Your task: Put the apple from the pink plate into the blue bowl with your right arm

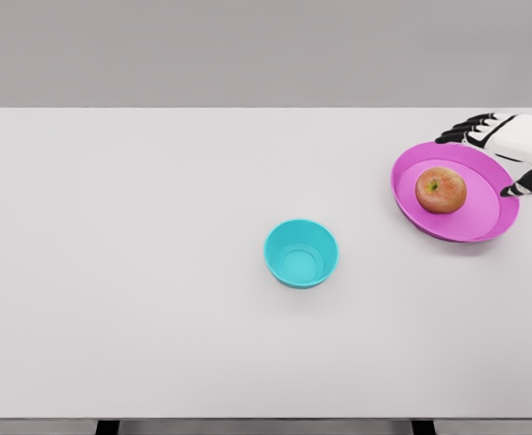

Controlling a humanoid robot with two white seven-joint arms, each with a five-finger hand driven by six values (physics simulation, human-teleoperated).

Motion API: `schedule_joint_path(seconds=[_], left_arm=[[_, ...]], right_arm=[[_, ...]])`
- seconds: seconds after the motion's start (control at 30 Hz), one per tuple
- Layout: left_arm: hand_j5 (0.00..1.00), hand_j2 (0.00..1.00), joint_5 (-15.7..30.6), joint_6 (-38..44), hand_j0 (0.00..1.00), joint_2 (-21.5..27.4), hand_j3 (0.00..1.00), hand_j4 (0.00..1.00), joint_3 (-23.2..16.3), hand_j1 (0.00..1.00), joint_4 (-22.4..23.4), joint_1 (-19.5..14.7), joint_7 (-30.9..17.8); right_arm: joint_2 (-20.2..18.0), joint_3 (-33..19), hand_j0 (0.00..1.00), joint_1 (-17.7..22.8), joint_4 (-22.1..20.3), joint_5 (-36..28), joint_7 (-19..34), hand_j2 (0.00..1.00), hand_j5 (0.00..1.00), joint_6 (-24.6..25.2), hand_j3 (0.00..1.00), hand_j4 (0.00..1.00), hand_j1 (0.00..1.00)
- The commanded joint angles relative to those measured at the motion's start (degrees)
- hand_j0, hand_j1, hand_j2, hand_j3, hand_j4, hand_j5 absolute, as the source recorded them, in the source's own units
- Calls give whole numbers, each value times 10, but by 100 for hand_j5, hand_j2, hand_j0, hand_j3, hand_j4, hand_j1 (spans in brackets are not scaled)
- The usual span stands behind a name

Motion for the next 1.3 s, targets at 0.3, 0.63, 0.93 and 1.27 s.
schedule_joint_path(seconds=[0.3,0.63,0.93,1.27], left_arm=[[100,100,0,0,100,0,100,100,0,100,0,0,0],[100,100,0,0,100,0,100,100,0,100,0,0,0],[100,100,0,0,100,0,100,100,0,100,0,0,0],[100,100,0,0,100,0,100,100,0,100,0,0,0]], right_arm=[[42,119,100,-54,78,-1,8,100,100,1,100,100,100],[78,166,100,-110,165,-1,8,100,100,1,100,100,100],[91,192,100,-122,205,1,8,100,100,1,100,100,100],[108,202,100,-138,245,1,8,100,100,1,100,100,100]])
